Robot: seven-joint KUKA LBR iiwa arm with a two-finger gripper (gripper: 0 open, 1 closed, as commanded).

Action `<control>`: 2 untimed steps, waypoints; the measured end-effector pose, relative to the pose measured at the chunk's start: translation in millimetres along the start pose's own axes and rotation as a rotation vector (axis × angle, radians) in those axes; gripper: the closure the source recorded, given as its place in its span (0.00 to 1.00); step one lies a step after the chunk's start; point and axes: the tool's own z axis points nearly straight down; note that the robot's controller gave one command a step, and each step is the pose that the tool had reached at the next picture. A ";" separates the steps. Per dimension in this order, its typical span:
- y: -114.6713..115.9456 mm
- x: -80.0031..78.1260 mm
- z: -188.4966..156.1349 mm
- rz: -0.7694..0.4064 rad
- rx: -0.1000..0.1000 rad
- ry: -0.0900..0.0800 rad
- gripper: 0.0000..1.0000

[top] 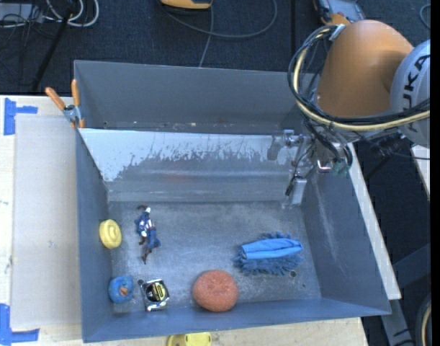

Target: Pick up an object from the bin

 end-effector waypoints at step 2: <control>-35.9 37.5 59.4 -0.071 0.001 -0.011 0.00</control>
Offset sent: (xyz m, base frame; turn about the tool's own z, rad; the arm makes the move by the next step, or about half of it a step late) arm -0.0467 -0.0446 -0.0724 -0.0810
